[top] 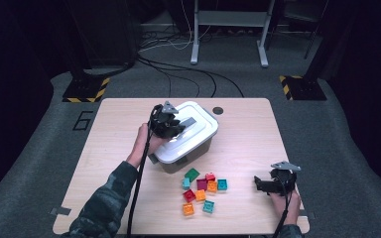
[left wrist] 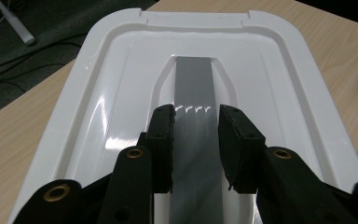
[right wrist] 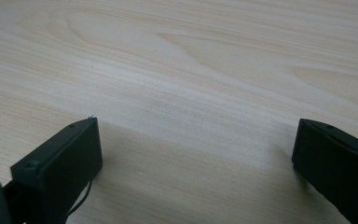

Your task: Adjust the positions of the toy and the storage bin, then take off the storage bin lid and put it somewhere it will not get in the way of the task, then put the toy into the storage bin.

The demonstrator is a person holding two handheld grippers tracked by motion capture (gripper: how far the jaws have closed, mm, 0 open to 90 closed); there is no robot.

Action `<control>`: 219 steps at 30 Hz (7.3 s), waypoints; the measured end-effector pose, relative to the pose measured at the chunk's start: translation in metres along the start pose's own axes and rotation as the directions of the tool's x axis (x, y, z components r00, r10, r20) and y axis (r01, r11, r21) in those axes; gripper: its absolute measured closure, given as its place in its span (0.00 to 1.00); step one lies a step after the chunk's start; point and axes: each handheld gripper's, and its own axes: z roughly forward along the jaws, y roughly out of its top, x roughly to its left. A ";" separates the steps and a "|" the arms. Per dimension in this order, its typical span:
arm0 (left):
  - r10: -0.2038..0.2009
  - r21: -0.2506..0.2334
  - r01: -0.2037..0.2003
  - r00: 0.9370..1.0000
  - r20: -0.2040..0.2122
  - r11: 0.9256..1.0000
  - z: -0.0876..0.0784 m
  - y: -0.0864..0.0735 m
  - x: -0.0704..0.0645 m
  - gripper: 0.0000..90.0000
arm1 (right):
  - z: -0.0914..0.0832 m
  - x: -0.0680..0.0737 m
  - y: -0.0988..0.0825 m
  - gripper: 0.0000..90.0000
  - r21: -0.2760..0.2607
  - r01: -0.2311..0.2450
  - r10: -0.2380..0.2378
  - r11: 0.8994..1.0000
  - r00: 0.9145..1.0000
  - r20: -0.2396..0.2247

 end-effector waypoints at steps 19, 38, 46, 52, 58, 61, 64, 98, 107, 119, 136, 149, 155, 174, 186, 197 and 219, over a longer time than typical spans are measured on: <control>-0.016 -0.070 0.015 1.000 -0.007 0.997 -0.033 0.005 0.005 0.74 | 0.000 0.000 0.000 0.01 0.000 0.000 0.000 1.000 1.000 0.000; -0.087 -0.143 0.075 0.993 -0.078 0.987 -0.081 -0.017 0.030 0.74 | 0.000 0.000 0.000 0.00 0.002 -0.001 0.001 1.000 1.000 -0.001; -0.126 -0.150 0.106 0.984 -0.128 0.983 -0.101 -0.035 0.045 0.74 | 0.000 0.000 0.000 0.00 0.001 -0.001 0.001 1.000 1.000 -0.001; -0.173 -0.160 0.147 0.971 -0.164 0.976 -0.111 -0.052 0.055 0.74 | 0.000 0.000 0.000 0.00 0.001 -0.001 0.001 1.000 1.000 -0.001; -0.230 -0.169 0.196 0.951 -0.206 0.966 -0.121 -0.074 0.068 0.74 | 0.000 0.000 0.000 0.00 0.001 -0.001 0.001 1.000 1.000 0.000; -0.250 -0.169 0.216 0.942 -0.222 0.962 -0.123 -0.083 0.072 0.74 | 0.000 0.000 0.000 0.00 0.001 -0.002 0.002 1.000 1.000 0.001; -0.273 -0.169 0.236 0.932 -0.240 0.957 -0.126 -0.093 0.076 0.74 | 0.000 0.000 0.000 0.00 0.001 -0.002 0.002 1.000 1.000 0.001; -0.477 -0.132 0.463 0.796 -0.371 0.876 -0.089 -0.189 0.109 0.74 | 0.000 0.000 0.000 0.00 0.000 -0.002 0.002 1.000 1.000 0.002; -0.494 -0.101 0.500 0.766 -0.411 0.860 -0.068 -0.208 0.111 0.74 | 0.000 0.000 0.000 0.00 0.000 -0.003 0.003 1.000 1.000 0.002; -0.510 -0.089 0.529 0.740 -0.439 0.844 -0.054 -0.223 0.113 0.74 | 0.000 0.000 0.000 0.00 0.001 -0.002 0.002 1.000 1.000 0.002; -0.528 -0.096 0.541 0.743 -0.411 0.836 -0.056 -0.223 0.104 0.29 | 0.000 0.000 0.000 0.00 0.001 -0.002 0.002 1.000 1.000 0.001; -0.454 -0.129 0.436 0.829 -0.328 0.891 -0.081 -0.223 0.043 0.00 | 0.000 -0.001 0.000 0.00 0.002 0.007 -0.007 1.000 1.000 0.001; -0.429 -0.118 0.413 0.847 -0.314 0.903 -0.081 -0.229 0.024 0.00 | 0.000 -0.001 0.000 0.00 0.002 0.006 -0.006 1.000 1.000 0.001; -0.281 -0.003 0.285 0.941 -0.188 0.958 -0.051 -0.242 -0.052 0.00 | -0.001 0.000 0.000 0.00 0.003 -0.004 0.004 1.000 1.000 0.029; -0.243 0.060 0.258 0.952 -0.189 0.964 -0.043 -0.236 -0.054 0.00 | -0.018 0.029 -0.006 0.00 0.003 -0.008 0.008 1.000 0.997 -0.079; -0.242 0.052 0.256 0.953 -0.183 0.965 -0.041 -0.236 -0.055 0.00 | -0.025 0.085 0.002 0.00 -0.005 0.062 -0.062 0.998 0.986 -0.158; -0.241 0.050 0.254 0.952 -0.188 0.966 -0.040 -0.236 -0.055 0.00 | 0.003 0.137 0.017 0.06 0.053 0.131 -0.122 0.990 0.982 -0.141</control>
